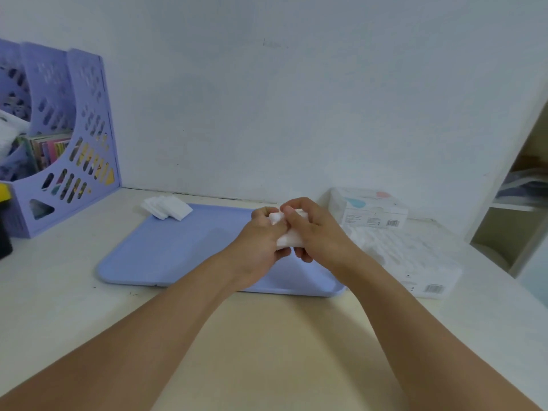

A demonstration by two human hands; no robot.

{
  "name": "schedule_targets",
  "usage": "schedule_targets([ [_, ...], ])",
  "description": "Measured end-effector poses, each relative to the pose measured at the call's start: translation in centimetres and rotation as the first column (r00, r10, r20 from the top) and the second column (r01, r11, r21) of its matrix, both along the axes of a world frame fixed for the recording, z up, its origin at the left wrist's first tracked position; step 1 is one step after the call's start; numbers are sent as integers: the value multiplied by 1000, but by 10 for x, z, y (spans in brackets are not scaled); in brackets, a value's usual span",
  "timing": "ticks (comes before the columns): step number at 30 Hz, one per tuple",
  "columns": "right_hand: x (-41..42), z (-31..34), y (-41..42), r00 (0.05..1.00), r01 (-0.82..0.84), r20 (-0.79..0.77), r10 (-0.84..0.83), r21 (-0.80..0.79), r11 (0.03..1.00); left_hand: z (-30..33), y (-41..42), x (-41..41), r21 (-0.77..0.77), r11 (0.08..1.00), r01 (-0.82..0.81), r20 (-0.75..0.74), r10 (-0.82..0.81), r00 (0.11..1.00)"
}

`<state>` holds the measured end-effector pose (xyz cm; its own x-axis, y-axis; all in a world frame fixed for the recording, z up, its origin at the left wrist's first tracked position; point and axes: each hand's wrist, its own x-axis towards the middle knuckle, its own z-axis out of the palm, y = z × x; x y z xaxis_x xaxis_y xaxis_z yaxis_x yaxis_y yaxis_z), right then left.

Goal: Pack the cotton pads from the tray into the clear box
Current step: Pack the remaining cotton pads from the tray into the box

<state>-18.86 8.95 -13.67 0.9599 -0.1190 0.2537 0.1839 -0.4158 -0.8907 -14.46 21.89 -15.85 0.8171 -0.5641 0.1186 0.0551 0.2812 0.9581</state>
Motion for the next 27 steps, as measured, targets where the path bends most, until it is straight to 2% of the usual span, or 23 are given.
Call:
schedule_targets([
  [3, -6, 13, -15, 999, -34, -5, 35, 103, 994, 0, -2, 5, -113, 990, -87, -3, 88, 996],
  [4, -9, 20, -22, 1000, -13, 16, 11, 120, 993, -2, -3, 5, -103, 985, -138, 78, 146, 986],
  [5, -13, 26, -30, 999, 30, 40, -36, 141, 990, -6, -4, 4, -58, 978, -200, 225, 208, 952],
  [6, -17, 32, -39, 994, 86, 58, -97, 172, 981, -11, -4, 2, 13, 962, -271, 425, 240, 873],
  [7, -22, 37, -49, 986, 141, 62, -157, 210, 967, -17, -4, -1, 106, 934, -342, 628, 204, 751],
  [8, -30, 41, -61, 978, 191, 39, -207, 247, 950, -24, -5, -6, 207, 891, -403, 787, 93, 610],
  [9, -39, 45, -73, 972, 226, -6, -233, 262, 938, -29, -9, -10, 276, 849, -451, 878, -32, 478],
  [10, -47, 48, -83, 970, 242, -69, -232, 247, 938, -34, -12, -14, 305, 822, -480, 916, -117, 383],
  [12, -61, 54, -101, 950, 245, -228, -213, 123, 962, -34, -25, -22, 293, 832, -470, 937, -153, 313],
  [15, -62, 56, -109, 869, 181, -432, -243, -181, 967, -35, -41, -31, 273, 866, -419, 948, -168, 270],
  [17, -59, 55, -109, 814, 107, -520, -258, -302, 947, -42, -47, -37, 314, 865, -392, 927, -190, 323],
  [20, -48, 56, -106, 758, 12, -598, -260, -386, 922, -49, -51, -40, 341, 841, -420, 896, -156, 415],
  [24, -30, 56, -98, 729, -70, -571, -379, -613, 787, -44, -68, -44, 311, 836, -452, 892, -91, 443],
  [27, -23, 47, -94, 771, -69, -437, -464, -781, 621, -44, -80, -47, 308, 837, -451, 894, -94, 437],
])
